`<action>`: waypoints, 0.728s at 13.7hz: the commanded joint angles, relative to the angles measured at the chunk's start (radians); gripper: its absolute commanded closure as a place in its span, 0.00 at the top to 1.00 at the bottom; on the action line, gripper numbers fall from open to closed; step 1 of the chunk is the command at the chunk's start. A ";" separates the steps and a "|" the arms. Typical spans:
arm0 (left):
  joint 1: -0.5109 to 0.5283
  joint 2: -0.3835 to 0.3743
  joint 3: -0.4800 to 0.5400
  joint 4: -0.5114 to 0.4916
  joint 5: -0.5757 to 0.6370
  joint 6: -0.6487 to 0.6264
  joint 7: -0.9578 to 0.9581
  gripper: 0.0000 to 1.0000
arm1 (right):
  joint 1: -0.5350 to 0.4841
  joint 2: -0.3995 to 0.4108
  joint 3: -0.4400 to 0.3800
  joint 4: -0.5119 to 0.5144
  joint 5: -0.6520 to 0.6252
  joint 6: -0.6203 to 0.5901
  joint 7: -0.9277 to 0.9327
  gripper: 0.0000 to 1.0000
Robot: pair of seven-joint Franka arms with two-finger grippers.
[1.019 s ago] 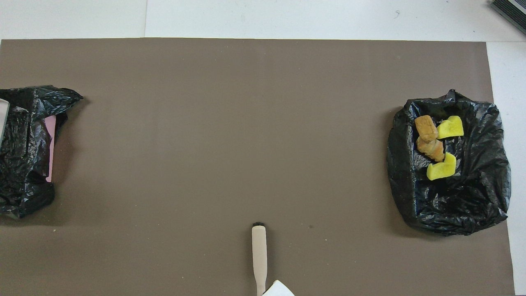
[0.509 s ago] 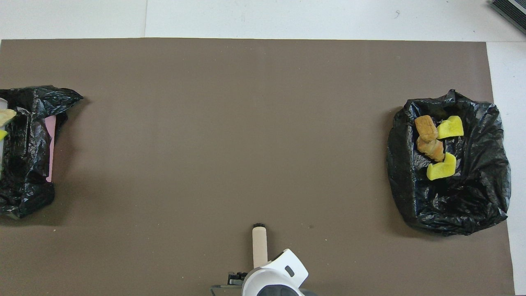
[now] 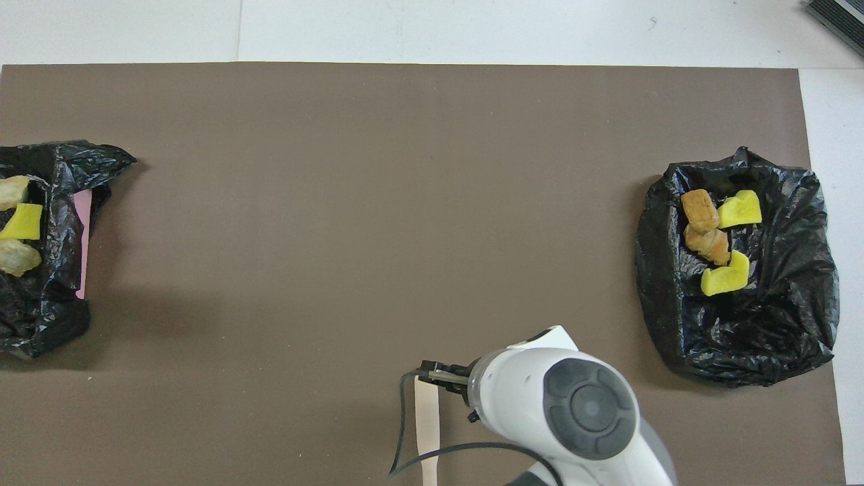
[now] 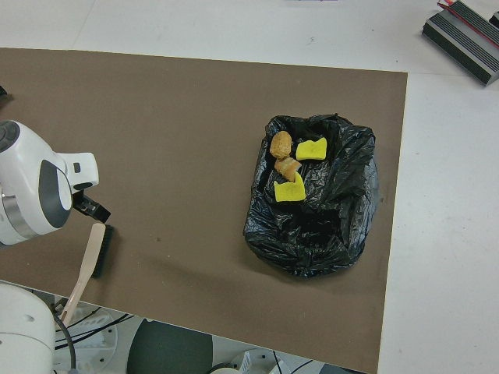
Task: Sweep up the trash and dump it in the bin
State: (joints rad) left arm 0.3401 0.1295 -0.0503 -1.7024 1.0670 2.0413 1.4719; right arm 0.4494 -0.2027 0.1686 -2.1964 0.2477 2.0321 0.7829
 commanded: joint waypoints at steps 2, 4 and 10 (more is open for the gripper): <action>-0.030 -0.093 0.010 -0.053 0.067 -0.026 -0.027 0.00 | -0.191 -0.027 0.006 0.136 -0.008 -0.168 -0.175 1.00; -0.042 -0.093 0.001 -0.052 0.047 -0.021 -0.053 0.00 | -0.291 -0.023 0.006 0.229 -0.024 -0.278 -0.281 1.00; -0.081 -0.074 0.001 -0.046 -0.328 -0.046 -0.111 0.00 | -0.397 0.002 0.008 0.408 -0.237 -0.424 -0.401 1.00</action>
State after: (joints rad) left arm 0.2812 0.0648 -0.0616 -1.7380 0.8344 2.0100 1.3905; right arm 0.0905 -0.2273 0.1607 -1.8576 0.0574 1.6492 0.4180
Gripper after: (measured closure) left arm 0.674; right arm 0.000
